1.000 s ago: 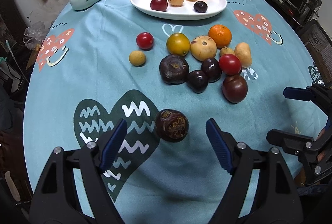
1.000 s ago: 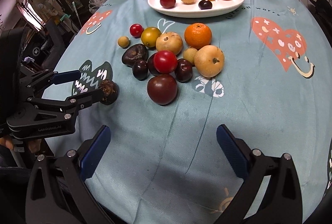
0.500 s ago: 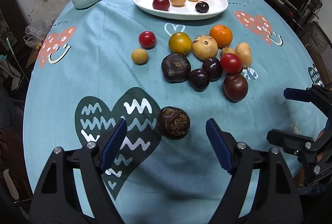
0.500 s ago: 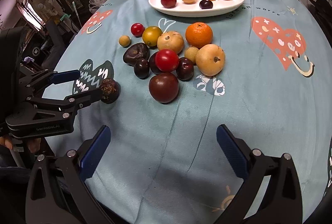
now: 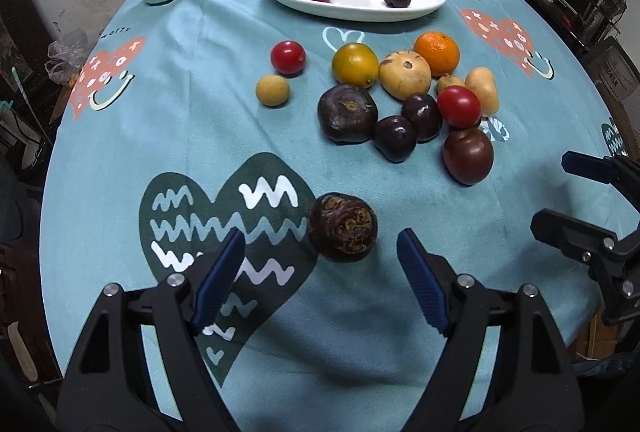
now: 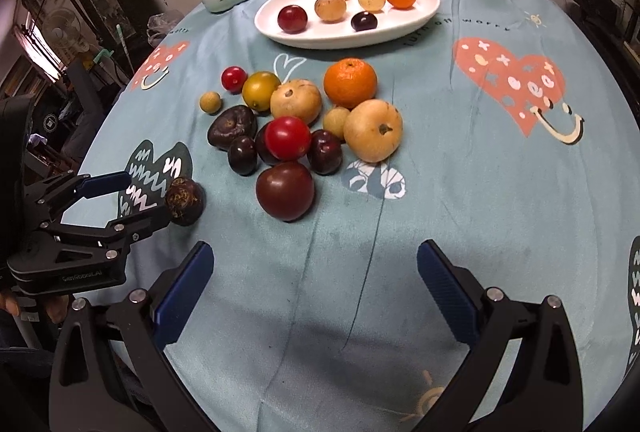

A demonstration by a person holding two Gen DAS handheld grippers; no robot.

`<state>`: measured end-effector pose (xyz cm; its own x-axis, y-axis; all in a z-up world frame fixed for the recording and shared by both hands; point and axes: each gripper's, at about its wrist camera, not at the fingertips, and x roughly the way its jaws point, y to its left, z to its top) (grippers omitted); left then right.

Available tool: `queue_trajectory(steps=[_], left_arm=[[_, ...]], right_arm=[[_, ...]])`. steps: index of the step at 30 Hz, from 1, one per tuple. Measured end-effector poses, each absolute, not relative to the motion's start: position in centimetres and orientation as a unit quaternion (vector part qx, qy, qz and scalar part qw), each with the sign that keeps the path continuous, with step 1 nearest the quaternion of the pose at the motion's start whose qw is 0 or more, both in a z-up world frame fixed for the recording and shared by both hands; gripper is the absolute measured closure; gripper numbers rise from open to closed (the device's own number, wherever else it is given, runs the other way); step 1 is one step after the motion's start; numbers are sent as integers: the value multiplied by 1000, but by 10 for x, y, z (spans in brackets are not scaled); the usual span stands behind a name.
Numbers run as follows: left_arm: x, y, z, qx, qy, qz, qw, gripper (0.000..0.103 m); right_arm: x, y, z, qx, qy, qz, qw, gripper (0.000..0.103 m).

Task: Organize fruits

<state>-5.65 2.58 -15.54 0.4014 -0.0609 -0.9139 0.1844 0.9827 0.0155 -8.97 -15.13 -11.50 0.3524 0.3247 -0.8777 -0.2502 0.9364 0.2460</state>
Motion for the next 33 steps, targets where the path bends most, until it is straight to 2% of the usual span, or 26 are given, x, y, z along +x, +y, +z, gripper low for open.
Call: queue_trajectory(steps=[12, 20, 26, 28, 33], left_arm=[[-44, 21, -169, 62, 552, -78, 828, 23], [-46, 24, -168, 60, 550, -76, 829, 23], [-51, 33, -166, 49, 549, -64, 832, 23], [-52, 37, -165, 44, 550, -60, 832, 23], [-56, 45, -163, 34, 549, -50, 834, 23]], right_arm=[[-92, -153, -119, 35, 550, 168, 817, 1], [-49, -158, -107, 48, 506, 115, 853, 1], [-36, -123, -103, -19, 495, 173, 851, 1], [-32, -116, -100, -12, 500, 206, 841, 10], [-2, -115, -110, 52, 541, 239, 804, 11]])
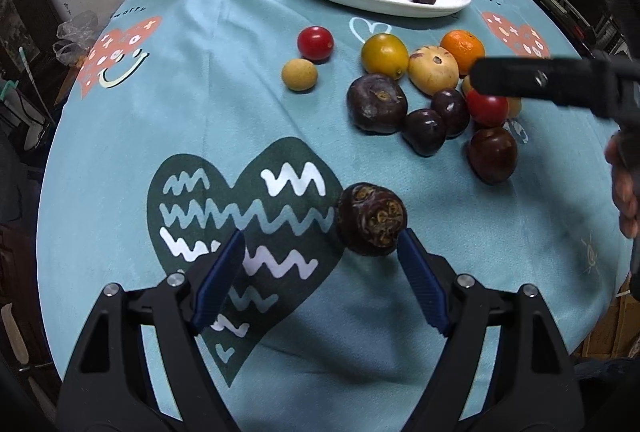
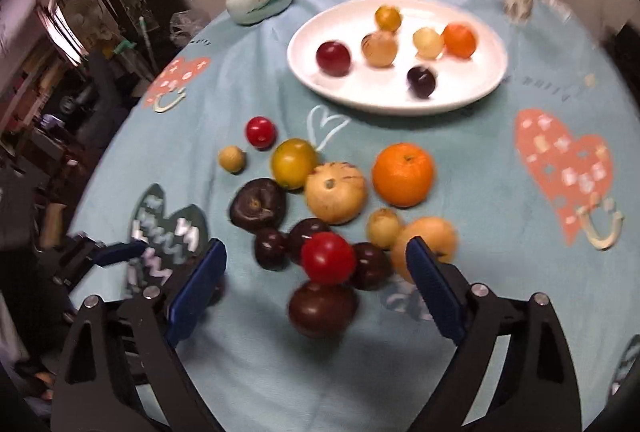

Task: Organize fruits
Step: 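Lift the wrinkled fruit with the left tool while the right tool grasps a small red plum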

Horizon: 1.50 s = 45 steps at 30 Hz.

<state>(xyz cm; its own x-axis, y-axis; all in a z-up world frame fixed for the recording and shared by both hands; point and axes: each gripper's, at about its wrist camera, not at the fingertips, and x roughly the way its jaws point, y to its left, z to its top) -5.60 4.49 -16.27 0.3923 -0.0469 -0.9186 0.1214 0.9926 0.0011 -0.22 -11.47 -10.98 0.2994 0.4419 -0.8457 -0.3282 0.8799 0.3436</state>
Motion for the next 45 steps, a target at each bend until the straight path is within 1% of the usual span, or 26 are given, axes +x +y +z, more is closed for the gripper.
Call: queue_trajectory(steps=[3, 4, 5, 7, 9, 11, 15, 17, 20, 22, 23, 27, 30, 32, 34, 36, 37, 39, 41, 43, 45], left_arm=[[-58, 47, -162, 33, 550, -48, 833, 23], [-58, 48, -162, 32, 549, -47, 834, 23], [-58, 50, -161, 30, 549, -46, 834, 23], [-58, 52, -160, 27, 549, -45, 834, 23], [-58, 54, -160, 24, 548, -44, 835, 23], [-57, 53, -160, 26, 549, -44, 834, 23], [-59, 54, -160, 29, 551, -47, 833, 23], [-60, 55, -160, 28, 551, -45, 832, 23], [-61, 58, -160, 28, 553, -43, 831, 23], [-61, 59, -159, 28, 552, -42, 832, 23], [-61, 59, -158, 27, 551, -43, 833, 23], [-59, 57, -156, 25, 545, -48, 837, 23], [-55, 53, -156, 27, 544, -54, 837, 23], [-54, 48, -158, 31, 546, -59, 835, 23], [-52, 43, -160, 38, 550, -64, 832, 23], [-53, 41, -159, 45, 549, -71, 832, 23], [-54, 42, -158, 47, 546, -71, 833, 23], [-57, 48, -155, 44, 542, -67, 837, 23], [-61, 55, -153, 37, 538, -66, 839, 23], [-65, 60, -153, 35, 535, -67, 841, 23], [-67, 64, -156, 32, 539, -65, 839, 23]], right_arm=[[9, -113, -127, 86, 578, 250, 772, 10], [6, -111, -127, 91, 577, 253, 771, 8], [2, -111, -123, 94, 571, 263, 772, 8], [-12, -109, -116, 129, 578, 330, 735, 8], [-23, -112, -106, 135, 561, 354, 736, 8], [-24, -119, -104, 169, 555, 360, 731, 8], [-19, -125, -114, 287, 561, 363, 686, 6], [-18, -114, -125, 315, 571, 368, 663, 5], [-15, -98, -139, 326, 591, 355, 647, 5], [-13, -101, -147, 362, 583, 359, 633, 5], [-13, -105, -145, 362, 584, 352, 635, 5], [-11, -133, -133, 332, 595, 349, 643, 6], [-16, -164, -112, 274, 576, 278, 718, 3], [-16, -179, -104, 264, 569, 252, 737, 3], [-18, -173, -88, 183, 547, 215, 788, 3], [-27, -143, -77, 33, 512, 201, 834, 3], [-35, -129, -78, -15, 504, 213, 837, 3], [-50, -108, -83, -59, 510, 262, 817, 3], [-66, -104, -91, -115, 497, 250, 823, 3], [-73, -114, -102, -127, 498, 243, 822, 3], [-73, -133, -116, -87, 528, 223, 815, 4]])
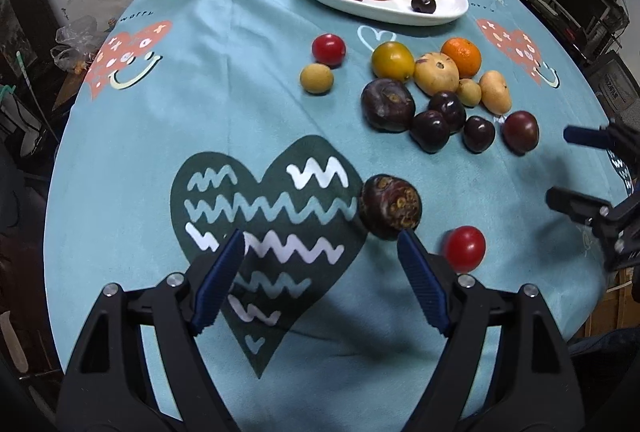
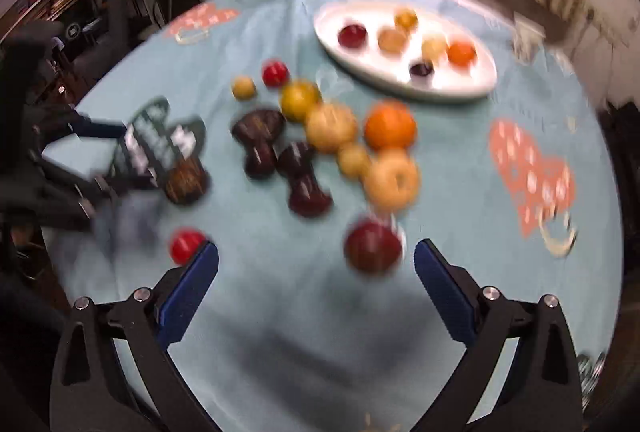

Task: Organize fruits
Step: 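Lift the wrinkled fruit with the left tool while the right tool grasps a small red plum, then carry the wrinkled fruit and red plum onto the white plate and open both tools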

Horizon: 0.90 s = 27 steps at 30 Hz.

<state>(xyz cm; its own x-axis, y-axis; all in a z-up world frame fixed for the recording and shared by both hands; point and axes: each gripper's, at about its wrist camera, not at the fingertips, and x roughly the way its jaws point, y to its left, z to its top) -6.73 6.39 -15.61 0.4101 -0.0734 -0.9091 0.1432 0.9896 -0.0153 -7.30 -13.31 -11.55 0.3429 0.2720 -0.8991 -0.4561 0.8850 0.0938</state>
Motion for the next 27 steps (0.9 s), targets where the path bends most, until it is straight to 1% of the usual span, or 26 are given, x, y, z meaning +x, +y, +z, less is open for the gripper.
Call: queue_trajectory(steps=[2, 4, 6, 8, 9, 10, 12, 17, 18, 19, 21, 22, 23, 25, 27], left_arm=[[-66, 69, -159, 25, 546, -56, 835, 23], [-62, 77, -160, 17, 551, -45, 833, 23], [-61, 82, -158, 17, 550, -39, 834, 23], [-62, 85, -152, 17, 544, -34, 838, 23], [-62, 87, -149, 17, 541, -33, 840, 22], [-64, 89, -147, 15, 539, -30, 842, 20], [-67, 91, -145, 14, 537, -26, 843, 17], [-73, 92, -149, 9, 544, -27, 838, 17], [-72, 92, -150, 9, 546, -27, 837, 17], [-72, 92, -151, 8, 548, -28, 836, 16], [-71, 90, -152, 7, 550, -28, 835, 16], [-70, 88, -152, 7, 550, -31, 834, 16], [-69, 86, -152, 8, 550, -34, 835, 16], [-66, 80, -153, 15, 550, -42, 834, 16], [-63, 73, -154, 20, 551, -49, 833, 16]], right_arm=[[-77, -147, -115, -21, 542, 250, 802, 5], [-82, -136, -114, 27, 544, 311, 779, 4], [-85, -112, -115, 22, 539, 350, 766, 4], [-84, -88, -123, -1, 543, 364, 757, 7], [-82, -75, -130, -17, 547, 365, 753, 12], [-81, -66, -136, -28, 554, 364, 749, 21], [-78, -57, -144, -41, 565, 359, 742, 33], [-64, -48, -152, -33, 570, 356, 740, 43], [-65, -45, -151, -37, 570, 362, 736, 52], [-66, -42, -152, -47, 569, 365, 736, 56], [-72, -35, -151, -71, 560, 366, 740, 56], [-74, -34, -150, -78, 558, 366, 741, 59], [-74, -36, -149, -78, 557, 364, 743, 62], [-75, -40, -149, -70, 559, 376, 736, 71], [-81, -40, -147, -88, 549, 376, 741, 72]])
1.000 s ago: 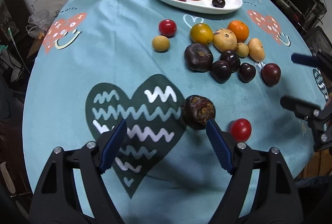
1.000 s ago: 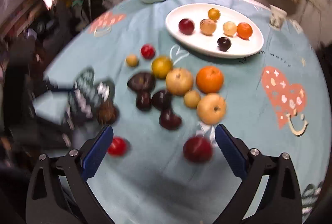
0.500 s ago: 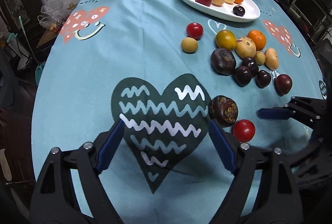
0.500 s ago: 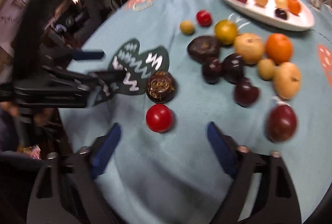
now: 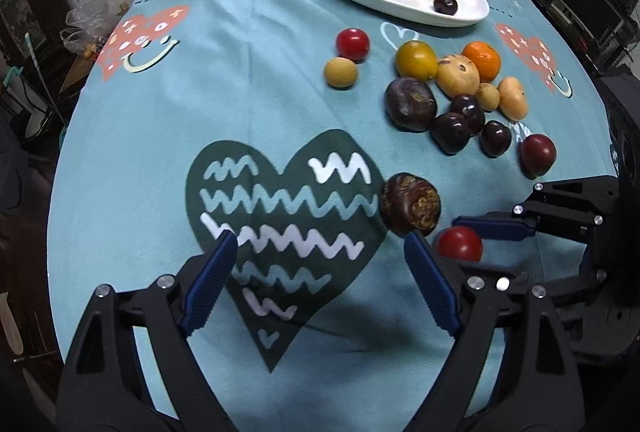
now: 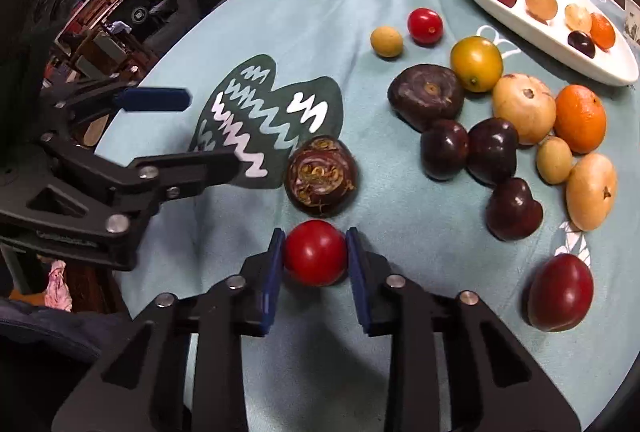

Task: Organize fruits
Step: 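Carry the wrinkled fruit and red plum onto the white plate and open both tools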

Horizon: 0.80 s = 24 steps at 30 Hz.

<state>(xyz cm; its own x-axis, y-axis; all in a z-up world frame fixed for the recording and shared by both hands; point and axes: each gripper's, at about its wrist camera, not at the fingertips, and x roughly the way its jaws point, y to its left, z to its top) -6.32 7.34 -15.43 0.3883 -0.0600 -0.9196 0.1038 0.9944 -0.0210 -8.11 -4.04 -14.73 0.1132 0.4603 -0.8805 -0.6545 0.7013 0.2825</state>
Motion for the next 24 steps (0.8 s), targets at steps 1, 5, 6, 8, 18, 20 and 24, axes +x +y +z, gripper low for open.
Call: queue_trajectory(steps=[1, 5, 6, 8, 18, 20, 24], left_arm=[[-62, 71, -154, 22, 551, -53, 833, 16], [-55, 53, -156, 30, 546, -78, 833, 16], [-53, 46, -158, 37, 546, -86, 832, 16], [-47, 33, -163, 47, 543, -93, 833, 16], [-31, 17, -179, 63, 567, -103, 815, 61], [-32, 19, -171, 57, 561, -104, 819, 61], [-24, 15, -133, 48, 520, -118, 845, 61]], right_arm=[[-84, -42, -146, -92, 549, 376, 740, 72], [-86, -71, -136, -60, 550, 356, 753, 72], [-84, -78, -135, -47, 553, 350, 755, 72], [-82, -95, -132, -29, 552, 331, 765, 72], [-79, -118, -128, -1, 552, 304, 776, 72], [-78, -123, -127, 2, 551, 305, 777, 72], [-72, -125, -124, 5, 547, 309, 778, 72]])
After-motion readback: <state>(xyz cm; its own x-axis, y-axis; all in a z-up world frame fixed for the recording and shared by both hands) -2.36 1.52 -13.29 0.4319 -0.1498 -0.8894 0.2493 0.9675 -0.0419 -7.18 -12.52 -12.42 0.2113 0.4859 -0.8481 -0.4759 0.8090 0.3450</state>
